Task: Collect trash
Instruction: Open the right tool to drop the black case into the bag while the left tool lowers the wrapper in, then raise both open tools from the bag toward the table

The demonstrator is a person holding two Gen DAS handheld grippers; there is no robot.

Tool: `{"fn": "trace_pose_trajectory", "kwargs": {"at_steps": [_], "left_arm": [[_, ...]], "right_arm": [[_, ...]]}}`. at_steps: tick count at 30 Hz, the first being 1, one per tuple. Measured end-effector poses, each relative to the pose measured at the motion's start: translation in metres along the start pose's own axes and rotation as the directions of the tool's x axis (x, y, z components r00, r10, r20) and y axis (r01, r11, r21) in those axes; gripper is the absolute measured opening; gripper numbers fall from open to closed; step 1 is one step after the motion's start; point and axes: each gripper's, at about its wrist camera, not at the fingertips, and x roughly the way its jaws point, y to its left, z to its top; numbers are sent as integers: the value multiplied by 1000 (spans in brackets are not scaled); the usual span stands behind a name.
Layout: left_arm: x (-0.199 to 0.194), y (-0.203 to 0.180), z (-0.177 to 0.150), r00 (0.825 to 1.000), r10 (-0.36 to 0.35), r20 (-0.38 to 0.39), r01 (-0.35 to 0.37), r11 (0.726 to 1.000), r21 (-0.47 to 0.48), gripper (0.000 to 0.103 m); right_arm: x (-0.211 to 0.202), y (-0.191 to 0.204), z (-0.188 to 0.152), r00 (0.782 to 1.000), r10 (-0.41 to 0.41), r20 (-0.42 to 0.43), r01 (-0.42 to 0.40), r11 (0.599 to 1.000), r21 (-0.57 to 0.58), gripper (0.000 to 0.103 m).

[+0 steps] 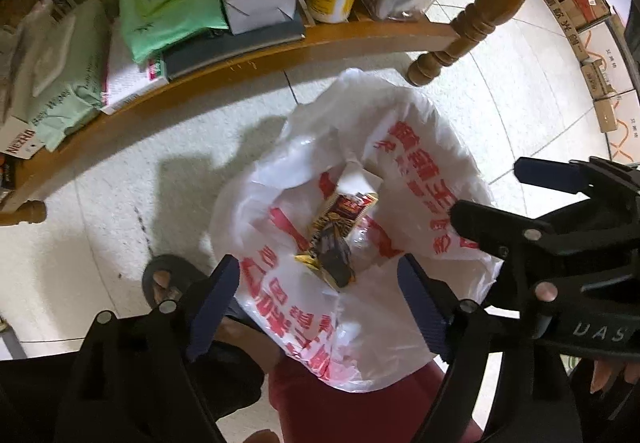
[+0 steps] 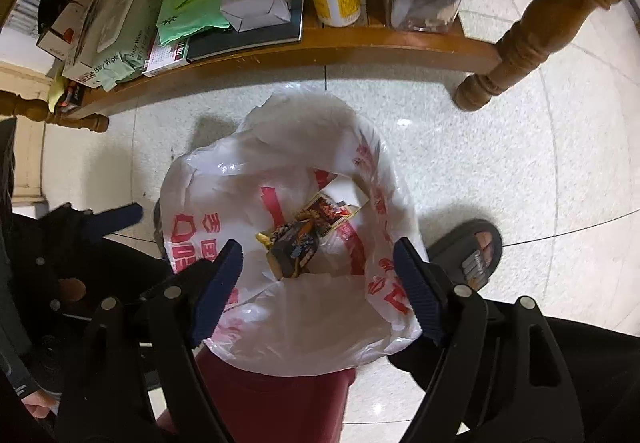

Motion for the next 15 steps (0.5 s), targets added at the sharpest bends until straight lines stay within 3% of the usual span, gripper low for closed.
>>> {"fn": "trace_pose_trajectory", "kwargs": {"at_steps": [3,6,15], "left_arm": [[-7,2,0,999,28,20,-28,1000,1,84],[-20,3,3,997,45,64,-46,999,5,95],[-67,1,16,980,88,176,-92,996,15,95]], "right_arm": [[-8,-2,2,1000,-7,21,7,1000,10,76],[-19,-4,7,999,9,33,-10,1000,25,76],[-64,0,17,996,11,89,-12,1000,5,81]]}}
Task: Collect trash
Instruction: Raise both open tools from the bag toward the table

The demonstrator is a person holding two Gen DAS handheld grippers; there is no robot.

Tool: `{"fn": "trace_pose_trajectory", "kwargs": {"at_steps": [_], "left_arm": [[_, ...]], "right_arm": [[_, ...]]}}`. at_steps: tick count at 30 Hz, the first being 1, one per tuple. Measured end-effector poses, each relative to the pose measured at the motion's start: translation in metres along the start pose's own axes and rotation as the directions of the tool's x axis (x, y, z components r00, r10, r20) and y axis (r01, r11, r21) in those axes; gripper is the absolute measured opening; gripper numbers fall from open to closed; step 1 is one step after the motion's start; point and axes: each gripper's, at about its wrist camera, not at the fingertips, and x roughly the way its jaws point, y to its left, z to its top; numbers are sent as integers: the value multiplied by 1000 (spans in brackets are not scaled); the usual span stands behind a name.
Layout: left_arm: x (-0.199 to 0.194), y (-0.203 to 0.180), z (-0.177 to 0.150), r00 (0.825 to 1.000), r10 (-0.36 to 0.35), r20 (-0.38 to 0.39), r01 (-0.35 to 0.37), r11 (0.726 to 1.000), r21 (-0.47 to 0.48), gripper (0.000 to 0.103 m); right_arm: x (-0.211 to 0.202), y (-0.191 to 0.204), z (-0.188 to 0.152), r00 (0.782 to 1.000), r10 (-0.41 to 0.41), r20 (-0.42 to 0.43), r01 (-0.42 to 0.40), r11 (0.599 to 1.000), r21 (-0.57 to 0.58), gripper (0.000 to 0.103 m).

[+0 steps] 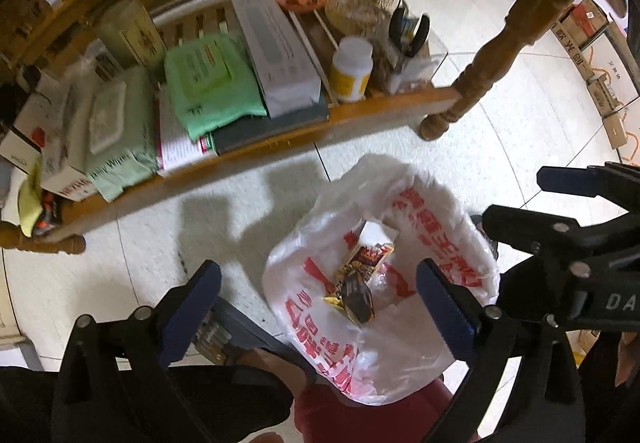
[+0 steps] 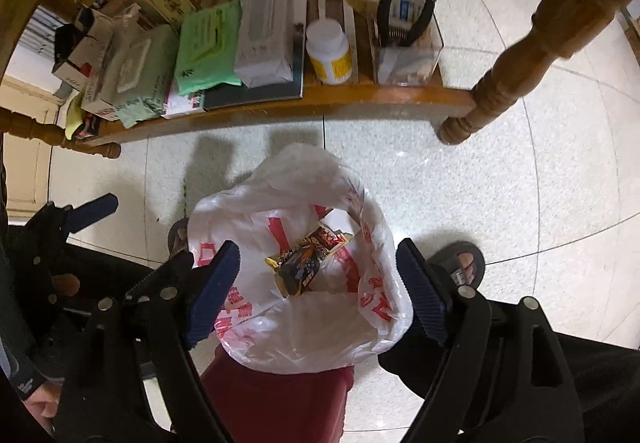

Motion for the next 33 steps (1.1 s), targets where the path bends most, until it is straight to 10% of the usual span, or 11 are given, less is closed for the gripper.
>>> {"fn": "trace_pose_trajectory", "kwargs": {"at_steps": [19,33], "left_arm": [[-124,-6,-1,983,-36,179,21,996,87,95],[-226,13,37,931,-45,363,-28,980,195,95]], "right_arm": [[-146,15,-14,989,38,143,-21,993,-114,82],[-255,31,21,952,15,306,59,971,-231,84]]}}
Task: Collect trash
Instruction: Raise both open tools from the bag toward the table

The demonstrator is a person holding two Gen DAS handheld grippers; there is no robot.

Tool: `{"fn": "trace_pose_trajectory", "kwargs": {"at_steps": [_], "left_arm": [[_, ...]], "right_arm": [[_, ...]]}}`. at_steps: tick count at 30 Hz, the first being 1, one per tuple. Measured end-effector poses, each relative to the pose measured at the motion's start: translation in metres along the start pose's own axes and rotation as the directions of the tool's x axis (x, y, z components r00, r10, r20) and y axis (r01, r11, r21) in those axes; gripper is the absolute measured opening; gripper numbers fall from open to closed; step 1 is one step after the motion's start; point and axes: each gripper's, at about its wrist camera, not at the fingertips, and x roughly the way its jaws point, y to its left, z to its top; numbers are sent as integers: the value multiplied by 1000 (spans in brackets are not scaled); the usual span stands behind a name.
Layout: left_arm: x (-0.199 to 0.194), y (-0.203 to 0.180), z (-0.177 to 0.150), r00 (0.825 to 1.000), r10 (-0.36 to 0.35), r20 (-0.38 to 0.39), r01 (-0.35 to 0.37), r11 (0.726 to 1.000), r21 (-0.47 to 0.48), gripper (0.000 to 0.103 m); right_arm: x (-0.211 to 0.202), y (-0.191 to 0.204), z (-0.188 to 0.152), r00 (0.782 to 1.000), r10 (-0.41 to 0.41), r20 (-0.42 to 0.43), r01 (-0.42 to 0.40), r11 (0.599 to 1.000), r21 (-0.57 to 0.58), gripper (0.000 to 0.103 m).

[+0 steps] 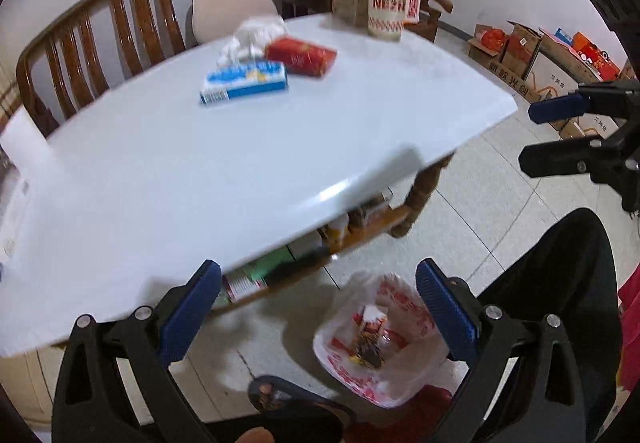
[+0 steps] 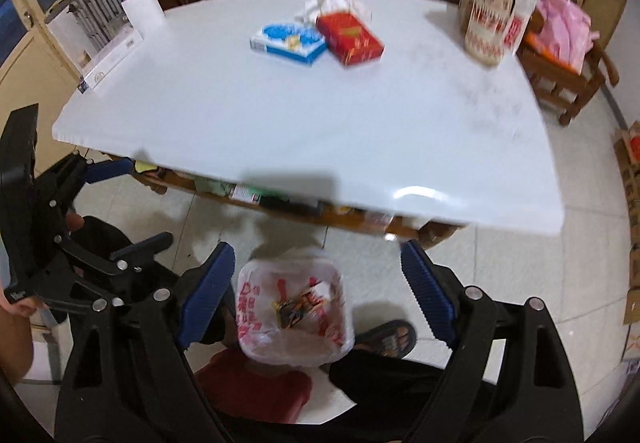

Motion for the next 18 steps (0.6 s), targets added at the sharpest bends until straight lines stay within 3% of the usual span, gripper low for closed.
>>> {"fn": "trace_pose_trajectory", "kwargs": {"at_steps": [6,18], "left_arm": [[-16,18,21,999,-3,52,1,999,32,95],[-7,40,64,995,-81,51,69,978,198,95]], "right_arm": [[-15,-2,25,1000,-11,19,12,999,-41,85],[-9,6,73,1000,5,6,-4,991,-136,85]]}}
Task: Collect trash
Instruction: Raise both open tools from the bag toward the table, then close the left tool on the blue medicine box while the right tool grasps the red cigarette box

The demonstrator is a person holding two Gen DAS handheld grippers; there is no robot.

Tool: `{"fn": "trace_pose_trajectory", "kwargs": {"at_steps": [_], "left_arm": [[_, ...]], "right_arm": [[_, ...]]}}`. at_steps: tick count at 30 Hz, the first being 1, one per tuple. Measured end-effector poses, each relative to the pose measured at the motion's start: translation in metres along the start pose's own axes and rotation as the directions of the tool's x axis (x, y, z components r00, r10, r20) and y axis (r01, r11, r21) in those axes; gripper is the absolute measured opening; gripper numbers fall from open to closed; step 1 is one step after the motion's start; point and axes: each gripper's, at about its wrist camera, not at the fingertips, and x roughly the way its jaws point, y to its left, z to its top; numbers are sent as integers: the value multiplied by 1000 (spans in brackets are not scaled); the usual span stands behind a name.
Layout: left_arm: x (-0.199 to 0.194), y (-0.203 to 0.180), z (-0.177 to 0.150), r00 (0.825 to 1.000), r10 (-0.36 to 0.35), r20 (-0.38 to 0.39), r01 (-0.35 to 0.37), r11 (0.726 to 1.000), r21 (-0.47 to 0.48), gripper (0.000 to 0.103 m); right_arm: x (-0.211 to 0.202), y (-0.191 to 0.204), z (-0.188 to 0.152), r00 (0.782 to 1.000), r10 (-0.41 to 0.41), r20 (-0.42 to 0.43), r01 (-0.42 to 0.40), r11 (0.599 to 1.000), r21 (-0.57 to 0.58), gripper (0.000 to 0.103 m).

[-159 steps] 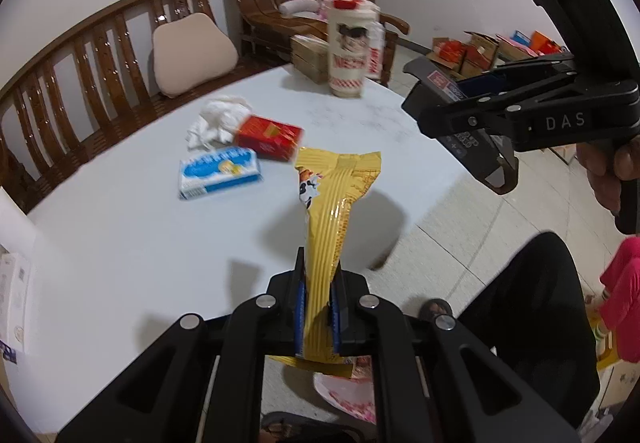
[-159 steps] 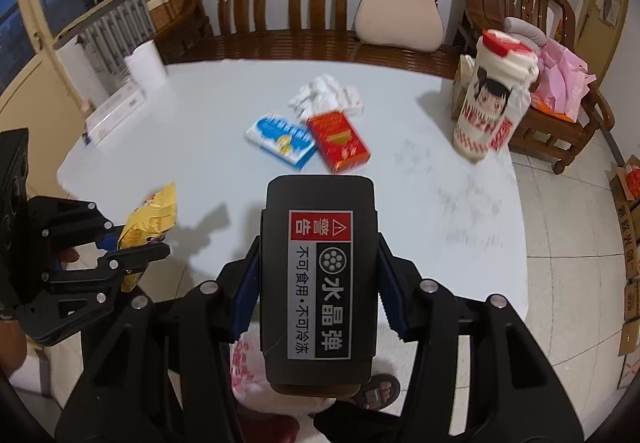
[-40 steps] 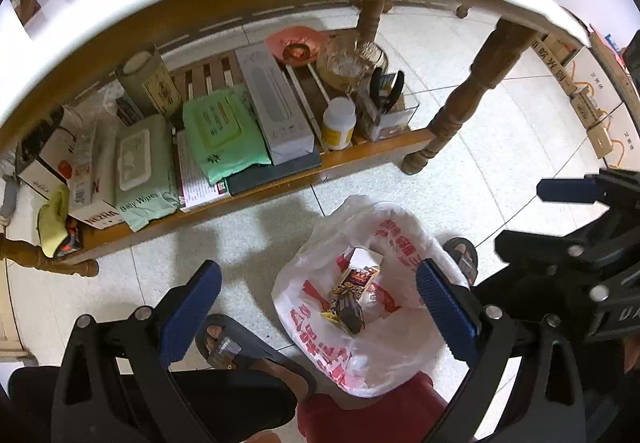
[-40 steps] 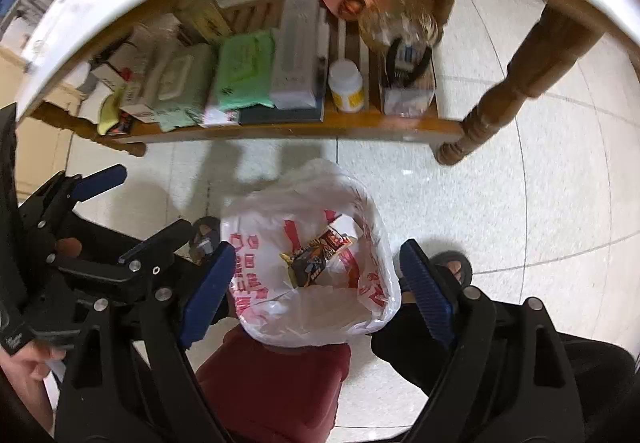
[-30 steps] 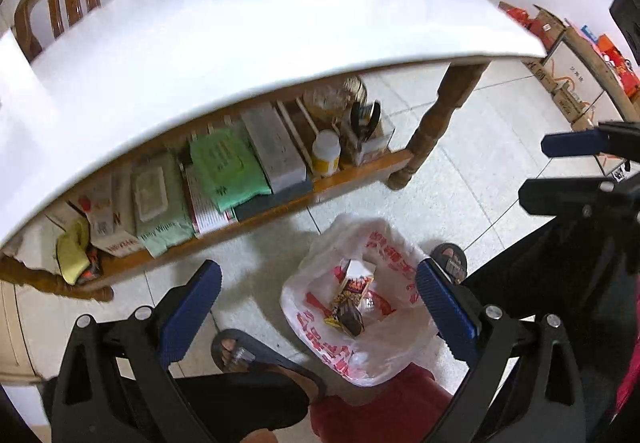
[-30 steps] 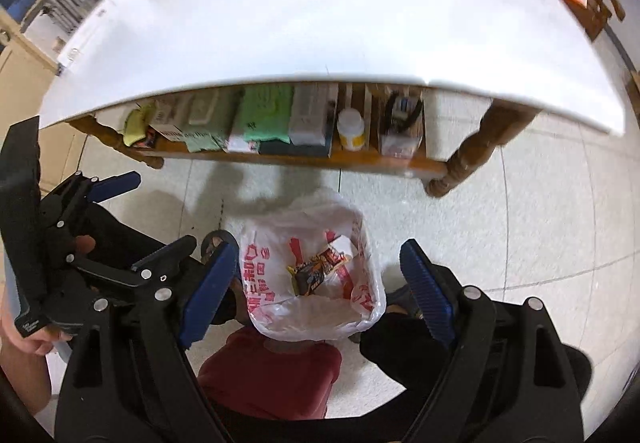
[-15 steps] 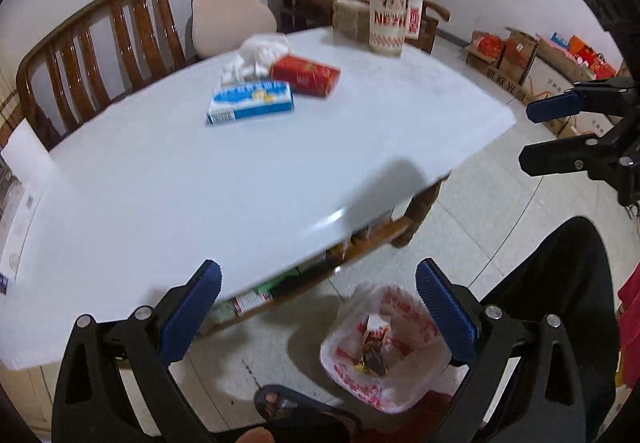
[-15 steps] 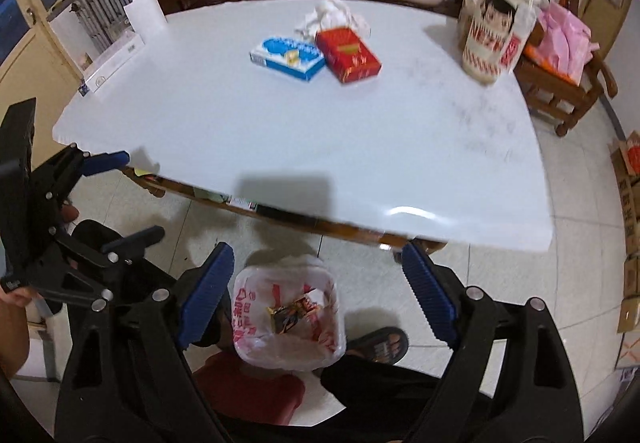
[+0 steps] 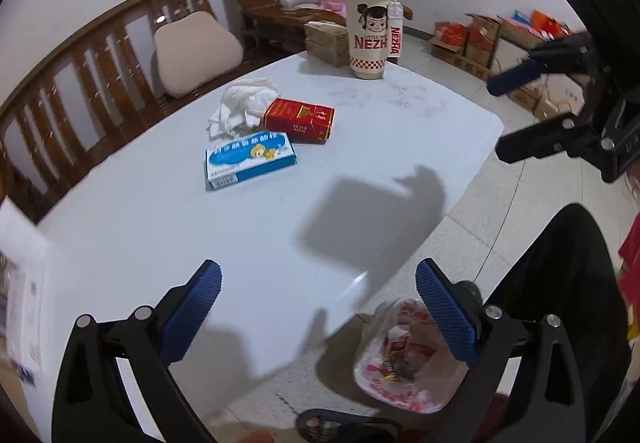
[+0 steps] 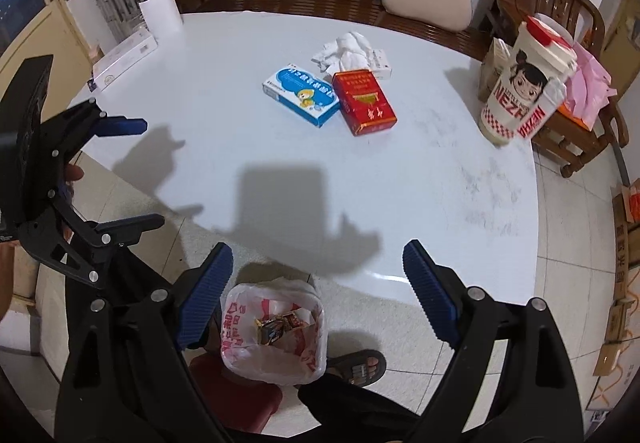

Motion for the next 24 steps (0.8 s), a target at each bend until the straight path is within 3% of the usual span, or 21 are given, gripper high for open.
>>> {"fn": "trace_pose_trajectory", "kwargs": {"at_steps": [11,24], "left_arm": [[25,29,37,997,-68,33,59,976,211,95],[88,63,68,975,-197,-99,220,903,369,95]], "right_arm": [[22,-9,38,1000,15,-27,-17,997,-70,85],[63,-18,80,999,18,-49,-25,988,-150,85]]}}
